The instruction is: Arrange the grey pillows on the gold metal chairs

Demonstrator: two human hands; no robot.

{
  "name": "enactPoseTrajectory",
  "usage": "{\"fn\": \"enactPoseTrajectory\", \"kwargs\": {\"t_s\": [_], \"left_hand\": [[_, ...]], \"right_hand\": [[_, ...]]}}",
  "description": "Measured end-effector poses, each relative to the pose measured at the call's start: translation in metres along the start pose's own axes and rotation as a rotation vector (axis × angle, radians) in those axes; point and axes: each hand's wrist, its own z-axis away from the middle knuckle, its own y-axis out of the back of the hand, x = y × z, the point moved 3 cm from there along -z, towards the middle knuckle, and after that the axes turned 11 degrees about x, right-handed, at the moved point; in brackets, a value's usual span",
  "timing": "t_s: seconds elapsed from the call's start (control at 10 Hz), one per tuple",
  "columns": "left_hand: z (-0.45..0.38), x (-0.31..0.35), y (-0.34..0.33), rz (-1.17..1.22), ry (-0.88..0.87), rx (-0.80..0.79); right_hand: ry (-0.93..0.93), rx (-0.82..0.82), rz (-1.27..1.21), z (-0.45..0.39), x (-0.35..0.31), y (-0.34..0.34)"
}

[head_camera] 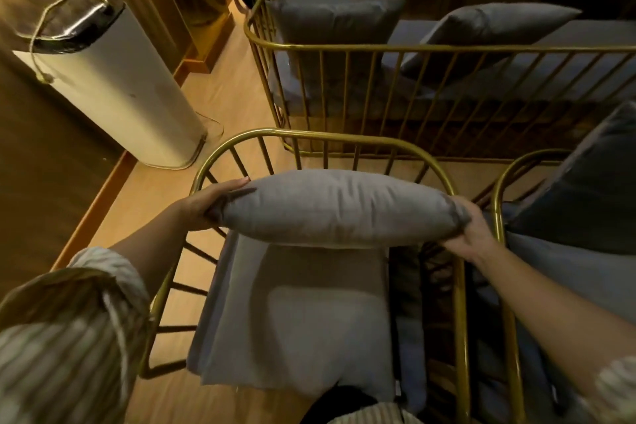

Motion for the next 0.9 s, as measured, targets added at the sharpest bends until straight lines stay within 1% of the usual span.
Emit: {"fn": "enactPoseTrajectory", "kwargs": {"t_s": [0.1,0.2,0.3,0.4,0.5,0.6,0.7,0.8,0.9], "left_hand": [[-0.028,0.002,0.019,0.233,-0.061,0.091],[-0.05,0.018,0.024,0.407,-0.153,0.203],[-0.068,0.042,0.021,0.404,-0.224,0.257],[-0.079,0.062,0.004,0.406,-0.312,0.276],[-0.091,0.07,-0.025,0.075,-0.346,0.262],[-0.097,0.067,-0.039,-0.214,-0.323,0.323],[-0.089,0.064,-0.043,-0.26,-0.332,0.366],[-0.064,0.058,-0.055,-0.296,-0.334,0.404],[-0.037,0.043,-0.07,-0.341,-0.38,0.421]], "right_hand": [[-0.005,-0.071,-0.155,-0.007,-0.005,-0.027],[0.057,-0.115,-0.164,-0.01,-0.025,-0.064],[0.129,-0.102,-0.084,-0.018,-0.046,-0.095],[0.157,-0.079,0.001,-0.032,-0.053,-0.115],[0.11,-0.061,0.138,-0.043,-0.047,-0.128],[0.114,-0.02,0.273,-0.05,-0.041,-0.128],[0.168,-0.023,0.373,-0.045,-0.043,-0.12],[0.223,-0.006,0.486,-0.042,-0.044,-0.107],[0.357,0.064,0.757,-0.044,-0.04,-0.086]]}}
